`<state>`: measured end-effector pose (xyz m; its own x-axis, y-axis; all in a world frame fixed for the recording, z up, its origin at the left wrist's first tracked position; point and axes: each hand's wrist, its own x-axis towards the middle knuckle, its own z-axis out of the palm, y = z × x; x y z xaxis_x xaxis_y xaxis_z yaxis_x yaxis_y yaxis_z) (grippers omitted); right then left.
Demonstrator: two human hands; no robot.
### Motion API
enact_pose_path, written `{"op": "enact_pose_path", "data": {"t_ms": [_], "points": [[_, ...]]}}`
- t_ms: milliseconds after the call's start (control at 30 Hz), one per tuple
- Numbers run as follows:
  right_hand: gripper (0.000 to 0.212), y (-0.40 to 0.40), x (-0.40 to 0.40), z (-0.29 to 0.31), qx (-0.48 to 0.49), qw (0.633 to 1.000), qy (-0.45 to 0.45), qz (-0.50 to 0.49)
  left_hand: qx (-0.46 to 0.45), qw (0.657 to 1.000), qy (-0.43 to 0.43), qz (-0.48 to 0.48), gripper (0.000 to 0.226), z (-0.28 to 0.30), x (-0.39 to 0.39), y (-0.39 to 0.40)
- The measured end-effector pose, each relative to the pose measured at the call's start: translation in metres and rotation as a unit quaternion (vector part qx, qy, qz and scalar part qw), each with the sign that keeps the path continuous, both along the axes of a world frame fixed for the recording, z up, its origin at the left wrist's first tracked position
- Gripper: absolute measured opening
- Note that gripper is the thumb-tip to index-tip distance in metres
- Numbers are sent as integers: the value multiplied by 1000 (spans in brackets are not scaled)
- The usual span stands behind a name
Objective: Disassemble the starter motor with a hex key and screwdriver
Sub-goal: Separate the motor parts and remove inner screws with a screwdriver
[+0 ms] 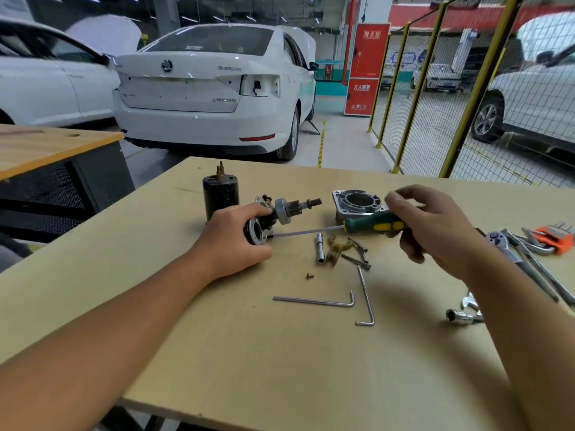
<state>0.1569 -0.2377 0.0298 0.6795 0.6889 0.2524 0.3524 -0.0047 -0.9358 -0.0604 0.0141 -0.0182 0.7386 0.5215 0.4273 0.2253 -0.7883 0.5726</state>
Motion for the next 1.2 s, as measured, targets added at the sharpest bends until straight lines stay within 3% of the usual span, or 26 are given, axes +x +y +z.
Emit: {"op": "enact_pose_path", "data": {"t_ms": [233,333,433,567,767,1000,1200], "points": [[53,-4,5,-1,99,989,96,61,6,1000,18,-7,53,2,0,0],[41,1,-2,-1,101,989,98,48,3,1000,22,-8,52,2,1,2],[43,2,-3,-2,63,996,55,4,-12,1000,16,-12,49,0,1,5],[22,4,3,-4,51,997,51,-8,-20,1000,8,-13,47,0,2,6],[54,-3,9,-6,104,982,128,95,-19,1000,9,-16,46,0,2,6],[44,8,5,-15,122,980,155,13,-23,1000,5,-21,44,0,2,8],[36,9,3,-11,129,978,161,13,-30,999,-2,-27,44,1,0,7]]}}
